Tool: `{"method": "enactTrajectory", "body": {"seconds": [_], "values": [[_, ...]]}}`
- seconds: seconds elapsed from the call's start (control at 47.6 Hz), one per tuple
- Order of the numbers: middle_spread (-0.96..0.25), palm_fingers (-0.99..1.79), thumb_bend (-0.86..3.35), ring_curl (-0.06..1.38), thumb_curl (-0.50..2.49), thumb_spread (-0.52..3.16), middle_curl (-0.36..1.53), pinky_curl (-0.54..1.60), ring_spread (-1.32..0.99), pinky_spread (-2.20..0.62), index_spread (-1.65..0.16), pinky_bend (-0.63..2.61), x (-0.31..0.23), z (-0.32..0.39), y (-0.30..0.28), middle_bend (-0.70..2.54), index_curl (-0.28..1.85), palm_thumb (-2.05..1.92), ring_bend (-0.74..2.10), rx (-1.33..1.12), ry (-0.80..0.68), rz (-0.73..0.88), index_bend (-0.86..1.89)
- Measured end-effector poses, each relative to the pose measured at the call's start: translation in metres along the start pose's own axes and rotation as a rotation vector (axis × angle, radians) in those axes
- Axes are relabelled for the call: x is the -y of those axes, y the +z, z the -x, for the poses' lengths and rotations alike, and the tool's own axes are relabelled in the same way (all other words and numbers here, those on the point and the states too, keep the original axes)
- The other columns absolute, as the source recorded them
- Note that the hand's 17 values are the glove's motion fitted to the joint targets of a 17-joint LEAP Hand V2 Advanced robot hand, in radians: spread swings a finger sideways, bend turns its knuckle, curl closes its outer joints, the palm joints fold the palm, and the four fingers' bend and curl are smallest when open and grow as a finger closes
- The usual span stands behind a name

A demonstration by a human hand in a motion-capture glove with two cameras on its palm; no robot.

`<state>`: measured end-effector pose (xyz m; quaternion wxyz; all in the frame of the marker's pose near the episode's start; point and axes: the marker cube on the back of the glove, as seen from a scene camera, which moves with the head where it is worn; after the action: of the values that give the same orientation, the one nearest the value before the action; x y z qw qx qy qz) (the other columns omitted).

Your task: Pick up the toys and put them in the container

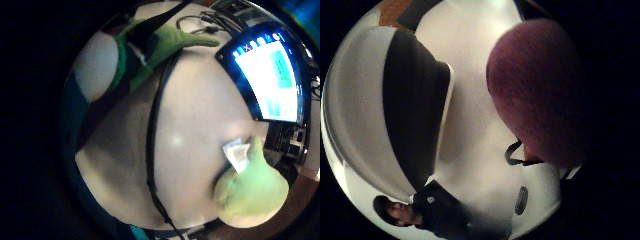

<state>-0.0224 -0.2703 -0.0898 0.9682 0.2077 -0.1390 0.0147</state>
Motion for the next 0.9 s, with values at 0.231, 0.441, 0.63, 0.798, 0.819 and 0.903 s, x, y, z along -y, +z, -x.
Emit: {"method": "enactTrajectory", "body": {"seconds": [0.231,0.441,0.63,0.798,0.819,0.903], "values": [[-0.17,0.69,0.25,0.31,0.64,1.28,0.49,0.34,-0.29,-0.09,-0.33,0.68,-0.017,0.027,-0.073,0.56,0.44,0.83,0.64,-0.019,-0.034,-0.137,0.22],[-0.19,0.68,0.22,0.4,0.75,1.1,0.62,0.38,-0.42,-0.15,-0.36,0.73,-0.049,0.133,-0.186,0.71,0.56,0.85,0.79,0.019,-0.239,-0.303,0.29],[-0.2,0.62,0.21,0.46,0.84,0.99,0.72,0.4,-0.48,-0.19,-0.38,0.8,-0.06,0.228,-0.185,0.8,0.68,0.84,0.88,0.04,-0.382,-0.289,0.34],[-0.23,0.53,0.12,0.51,0.87,0.91,0.79,0.44,-0.5,-0.21,-0.38,0.96,-0.059,0.276,-0.142,0.83,0.75,0.75,0.94,-0.057,-0.388,-0.213,0.26],[-0.23,0.48,0.11,0.52,0.86,0.92,0.78,0.46,-0.48,-0.21,-0.37,1.01,-0.056,0.274,-0.135,0.79,0.74,0.73,0.97,-0.123,-0.382,-0.176,0.19],[-0.2,0.12,-0.03,0.53,0.75,1.07,0.72,0.51,-0.41,-0.21,-0.33,1.2,-0.053,0.258,-0.119,0.58,0.68,0.49,0.94,-0.298,-0.394,-0.012,0.03]]}}
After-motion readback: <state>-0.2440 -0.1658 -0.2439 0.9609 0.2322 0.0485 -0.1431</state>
